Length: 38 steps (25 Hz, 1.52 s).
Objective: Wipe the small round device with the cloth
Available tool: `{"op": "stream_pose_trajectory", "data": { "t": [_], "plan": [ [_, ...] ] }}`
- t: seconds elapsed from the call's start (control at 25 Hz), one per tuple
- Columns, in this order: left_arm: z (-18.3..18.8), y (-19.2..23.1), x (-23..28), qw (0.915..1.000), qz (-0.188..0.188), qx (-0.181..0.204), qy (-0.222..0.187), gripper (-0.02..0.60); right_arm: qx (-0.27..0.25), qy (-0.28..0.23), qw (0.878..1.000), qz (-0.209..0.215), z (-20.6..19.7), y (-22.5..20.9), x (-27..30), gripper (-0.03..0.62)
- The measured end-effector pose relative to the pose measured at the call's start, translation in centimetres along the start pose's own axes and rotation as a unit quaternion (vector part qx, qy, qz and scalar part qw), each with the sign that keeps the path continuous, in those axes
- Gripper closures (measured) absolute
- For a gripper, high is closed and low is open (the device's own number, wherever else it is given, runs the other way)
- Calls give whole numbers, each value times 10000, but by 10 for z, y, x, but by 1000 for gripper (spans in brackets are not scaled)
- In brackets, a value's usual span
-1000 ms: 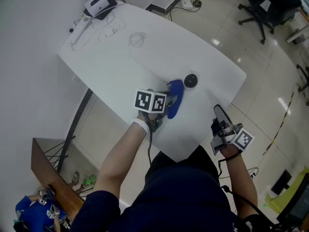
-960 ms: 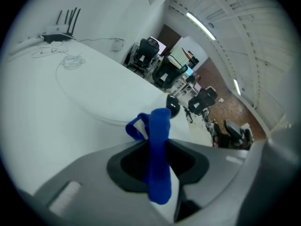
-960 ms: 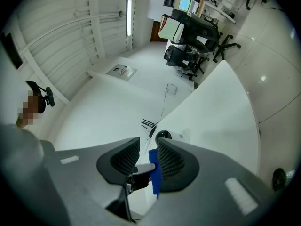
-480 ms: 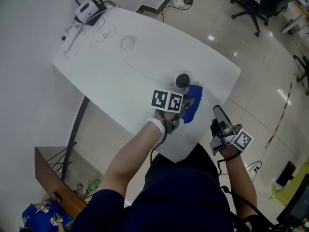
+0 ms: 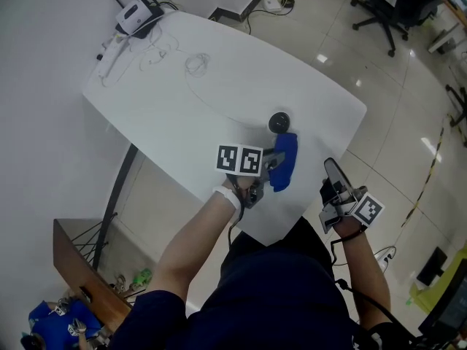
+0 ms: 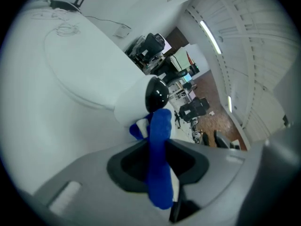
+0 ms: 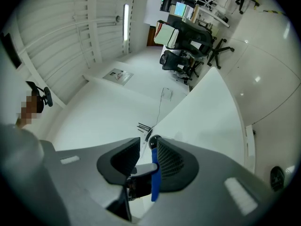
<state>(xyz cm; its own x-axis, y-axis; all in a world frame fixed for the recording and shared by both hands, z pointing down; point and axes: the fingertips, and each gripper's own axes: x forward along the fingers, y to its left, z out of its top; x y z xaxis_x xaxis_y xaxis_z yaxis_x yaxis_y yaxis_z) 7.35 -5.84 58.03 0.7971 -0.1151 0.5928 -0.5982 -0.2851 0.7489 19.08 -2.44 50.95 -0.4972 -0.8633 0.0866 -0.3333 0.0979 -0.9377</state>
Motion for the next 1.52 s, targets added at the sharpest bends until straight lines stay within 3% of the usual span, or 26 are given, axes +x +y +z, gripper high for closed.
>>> {"op": "stream_pose_trajectory", "data": {
  "t": [0.2, 0.4, 0.48, 0.56, 0.64, 0.68, 0.76, 0.8, 0.84, 0.88, 0.92, 0.96, 1.12, 1.2, 1.36, 1.52],
  "plan": [
    [-4, 25, -39, 9984, 259, -213, -444, 466, -103, 251, 9995, 164, -10, 16, 17, 477],
    [28, 52, -74, 9896, 718, -283, -1210, 466, -233, 374, 9989, 177, -15, 23, 24, 477],
    [51, 49, -88, 9835, 955, 86, -1533, 466, -265, 367, 9988, 169, -15, 25, 25, 477],
    [75, 29, -101, 9720, 1167, 989, -1782, 466, -276, 319, 9990, 142, -13, 24, 23, 479],
    [89, -8, -103, 9486, 1161, 2332, -1796, 466, -256, 251, 9993, 111, -10, 21, 21, 479],
    [90, -26, -99, 9295, 1156, 3061, -1699, 466, -246, 224, 9994, 110, -9, 19, 20, 480],
    [85, -50, -89, 8806, 1309, 4348, -1354, 466, -249, 204, 9994, 134, -7, 17, 19, 480],
    [79, -56, -82, 8586, 1411, 4795, -1138, 468, -264, 210, 9993, 152, -7, 17, 19, 480],
    [74, -59, -75, 8433, 1482, 5082, -931, 469, -281, 219, 9992, 170, -7, 17, 19, 480],
    [70, -59, -68, 8364, 1500, 5216, -767, 469, -288, 224, 9992, 185, -8, 17, 19, 480],
    [69, -57, -64, 8383, 1457, 5210, -675, 469, -279, 223, 9992, 189, -8, 17, 19, 480],
    [70, -56, -62, 8485, 1357, 5073, -664, 469, -254, 219, 9993, 179, -9, 16, 20, 480],
    [93, -54, -74, 9261, 583, 3595, -985, 469, -170, 223, 9995, 115, -7, 9, 20, 480],
    [106, -44, -79, 9492, 284, 2928, -1120, 469, -154, 221, 9996, 92, -6, 6, 21, 480],
    [121, -15, -82, 9779, -331, 1697, -1177, 469, -227, 254, 9994, 21, -3, 2, 28, 480],
    [126, 4, -82, 9859, -1056, 671, -1110, 469, -294, 324, 9990, -20, 0, 1, 36, 480]
  ]
}}
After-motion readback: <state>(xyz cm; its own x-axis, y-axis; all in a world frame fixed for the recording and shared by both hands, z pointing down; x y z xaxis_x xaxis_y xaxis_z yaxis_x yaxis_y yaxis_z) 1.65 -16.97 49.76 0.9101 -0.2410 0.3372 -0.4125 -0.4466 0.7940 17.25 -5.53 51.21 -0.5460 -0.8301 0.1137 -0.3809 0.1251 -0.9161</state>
